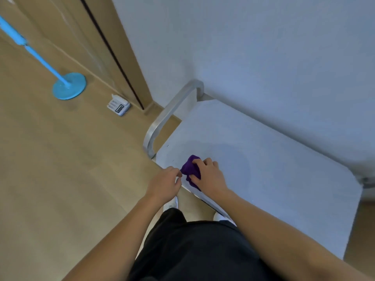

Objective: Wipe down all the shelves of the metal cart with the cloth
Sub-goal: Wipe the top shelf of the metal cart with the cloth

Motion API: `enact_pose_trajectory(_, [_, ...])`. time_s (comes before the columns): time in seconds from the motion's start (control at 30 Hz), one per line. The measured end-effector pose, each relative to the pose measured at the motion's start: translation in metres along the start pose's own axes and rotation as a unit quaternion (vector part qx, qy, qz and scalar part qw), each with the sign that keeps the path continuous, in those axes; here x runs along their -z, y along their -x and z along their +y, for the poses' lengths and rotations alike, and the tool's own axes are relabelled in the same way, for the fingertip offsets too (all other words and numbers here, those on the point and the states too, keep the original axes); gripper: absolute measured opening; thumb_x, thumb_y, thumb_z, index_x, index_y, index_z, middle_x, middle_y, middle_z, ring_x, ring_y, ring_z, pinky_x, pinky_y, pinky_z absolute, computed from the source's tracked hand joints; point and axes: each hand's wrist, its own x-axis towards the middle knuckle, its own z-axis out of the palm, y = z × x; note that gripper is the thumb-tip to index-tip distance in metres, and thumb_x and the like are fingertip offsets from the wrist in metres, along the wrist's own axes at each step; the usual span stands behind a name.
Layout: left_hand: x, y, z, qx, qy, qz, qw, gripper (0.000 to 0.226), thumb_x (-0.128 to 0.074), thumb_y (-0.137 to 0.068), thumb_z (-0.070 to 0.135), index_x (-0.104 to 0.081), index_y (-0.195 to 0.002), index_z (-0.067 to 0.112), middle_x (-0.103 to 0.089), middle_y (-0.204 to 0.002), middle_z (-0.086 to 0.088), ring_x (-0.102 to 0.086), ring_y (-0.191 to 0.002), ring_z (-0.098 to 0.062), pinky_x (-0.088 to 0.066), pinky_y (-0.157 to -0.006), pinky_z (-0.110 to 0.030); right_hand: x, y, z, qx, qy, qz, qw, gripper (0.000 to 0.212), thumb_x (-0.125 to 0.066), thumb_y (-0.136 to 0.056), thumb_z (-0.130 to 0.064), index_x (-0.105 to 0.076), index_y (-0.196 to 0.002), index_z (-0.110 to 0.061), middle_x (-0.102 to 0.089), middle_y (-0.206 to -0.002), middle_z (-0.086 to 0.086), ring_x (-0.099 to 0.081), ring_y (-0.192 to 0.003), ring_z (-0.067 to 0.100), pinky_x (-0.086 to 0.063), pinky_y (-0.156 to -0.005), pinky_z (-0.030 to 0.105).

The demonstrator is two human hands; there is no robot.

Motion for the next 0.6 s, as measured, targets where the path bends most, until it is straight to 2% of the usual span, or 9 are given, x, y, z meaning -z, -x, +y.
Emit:
enact_pose_trajectory(0.17, [0.005,-0.045,-0.038,-0.064,-0.044,-0.04,0.996,0.028,-0.046,-0.097,0.023,-0.059,-0.121,0.016,-0.056,-0.124,0.001,-0.053,-0.109,-0.017,-0.044,-0.078,-0.028,-0.024,-0.031,-0.023,-0.075,0.037,0.028,0.996,0.042,-0.052,-0.093,-0.034,-0.042,-0.133,-0.026,-0.047,-0.126,0.006,-0.043,-0.112,0.027,-0.048,-0.086,0.039])
enact_pose_trajectory(0.3, [0.007,-0.069,-0.058,-0.077,-0.107,-0.073,0.989,0.034,-0.045,-0.097,0.017,-0.056,-0.128,0.009,-0.043,-0.14,-0.007,-0.043,-0.124,-0.023,-0.043,-0.095,-0.033,-0.042,-0.028,-0.023,-0.163,0.052,0.055,0.984,0.047,-0.05,-0.094,-0.02,-0.041,-0.138,-0.033,-0.036,-0.145,0.006,-0.03,-0.134,0.031,-0.033,-0.107,0.047])
enact_pose_trajectory(0.43, [0.008,-0.074,-0.07,-0.085,-0.144,-0.109,0.98,0.032,-0.048,-0.096,0.01,-0.052,-0.128,0.007,-0.032,-0.149,-0.008,-0.037,-0.131,-0.023,-0.042,-0.098,-0.032,-0.055,-0.004,-0.019,-0.166,0.007,0.018,0.986,0.059,-0.045,-0.097,-0.011,-0.027,-0.149,-0.034,-0.016,-0.16,0.01,-0.01,-0.148,0.033,-0.024,-0.118,0.045])
enact_pose_trajectory(0.6, [0.008,-0.07,-0.09,-0.128,-0.155,-0.145,0.969,0.041,-0.055,-0.092,0.008,-0.048,-0.132,0.004,-0.022,-0.155,-0.008,-0.033,-0.136,-0.022,-0.041,-0.099,-0.031,-0.077,-0.005,-0.062,-0.193,0.058,-0.025,0.979,0.069,-0.041,-0.099,-0.03,0.003,-0.151,-0.04,0.013,-0.16,0.014,0.012,-0.145,0.042,-0.005,-0.117,0.056])
